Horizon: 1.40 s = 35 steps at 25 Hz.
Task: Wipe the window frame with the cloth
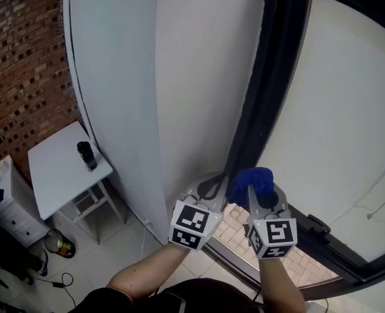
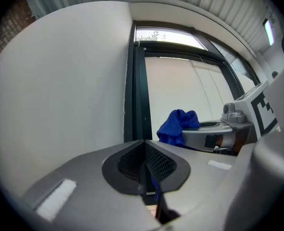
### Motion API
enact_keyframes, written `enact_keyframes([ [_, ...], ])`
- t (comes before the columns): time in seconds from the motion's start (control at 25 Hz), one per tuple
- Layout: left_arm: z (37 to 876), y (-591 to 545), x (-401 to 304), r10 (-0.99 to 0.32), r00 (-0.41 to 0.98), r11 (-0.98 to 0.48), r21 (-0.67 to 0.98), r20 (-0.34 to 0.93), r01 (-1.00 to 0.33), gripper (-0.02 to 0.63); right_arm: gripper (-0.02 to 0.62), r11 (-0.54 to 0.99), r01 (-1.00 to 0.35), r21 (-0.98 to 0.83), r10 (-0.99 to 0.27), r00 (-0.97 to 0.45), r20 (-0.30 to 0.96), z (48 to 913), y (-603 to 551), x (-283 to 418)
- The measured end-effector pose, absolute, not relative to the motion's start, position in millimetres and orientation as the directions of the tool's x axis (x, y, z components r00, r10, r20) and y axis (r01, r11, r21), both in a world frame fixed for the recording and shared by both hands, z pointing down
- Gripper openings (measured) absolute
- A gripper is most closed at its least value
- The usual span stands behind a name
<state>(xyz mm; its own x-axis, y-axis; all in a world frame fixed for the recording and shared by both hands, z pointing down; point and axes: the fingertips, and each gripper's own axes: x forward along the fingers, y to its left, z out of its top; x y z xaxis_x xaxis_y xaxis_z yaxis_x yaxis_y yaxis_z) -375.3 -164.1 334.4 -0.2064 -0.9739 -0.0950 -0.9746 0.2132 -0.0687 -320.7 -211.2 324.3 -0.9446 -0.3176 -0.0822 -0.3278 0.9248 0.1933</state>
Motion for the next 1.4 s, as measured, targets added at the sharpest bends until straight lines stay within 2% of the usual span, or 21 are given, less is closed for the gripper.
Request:
enact_keyframes([
  [0.12, 340.5, -168.8, -366.9, -0.979, -0.185, 0.191, -0.071, -0.081, -0.979, -0.006, 0.081, 0.914, -0.375, 0.151, -0.367, -0.927, -0.082, 331.6, -212.6, -306.2],
  [0.44, 361.1, -211.0, -318.6, -0.998, 0.015, -0.013, -0.028, -0.066, -1.000, -0.006, 0.081, 0.847, -0.520, 0.108, -0.512, -0.854, -0.094, 351.9, -246.3, -244.9],
  [0.64, 372.0, -238.8, -271.4, -0.986, 0.157, -0.157, -0.012, -0.063, -0.988, -0.006, 0.081, 0.737, -0.669, 0.098, -0.663, -0.744, -0.089, 355.4, -266.0, -171.1],
  [0.84, 378.3, -255.0, -218.9, -0.965, 0.256, -0.255, -0.012, -0.054, -0.967, -0.006, 0.081, 0.644, -0.760, 0.089, -0.754, -0.650, -0.096, 358.1, -279.4, -95.8],
  [1.04, 377.3, -264.2, -171.8, -0.952, 0.300, -0.299, -0.030, -0.064, -0.954, -0.006, 0.081, 0.601, -0.797, 0.065, -0.789, -0.604, -0.112, 356.3, -285.5, -34.8],
  [1.4, 385.4, -277.7, -101.8, -0.954, 0.294, -0.293, -0.031, -0.053, -0.956, -0.006, 0.081, 0.569, -0.820, 0.062, -0.815, -0.573, -0.089, 365.5, -303.8, 70.7],
])
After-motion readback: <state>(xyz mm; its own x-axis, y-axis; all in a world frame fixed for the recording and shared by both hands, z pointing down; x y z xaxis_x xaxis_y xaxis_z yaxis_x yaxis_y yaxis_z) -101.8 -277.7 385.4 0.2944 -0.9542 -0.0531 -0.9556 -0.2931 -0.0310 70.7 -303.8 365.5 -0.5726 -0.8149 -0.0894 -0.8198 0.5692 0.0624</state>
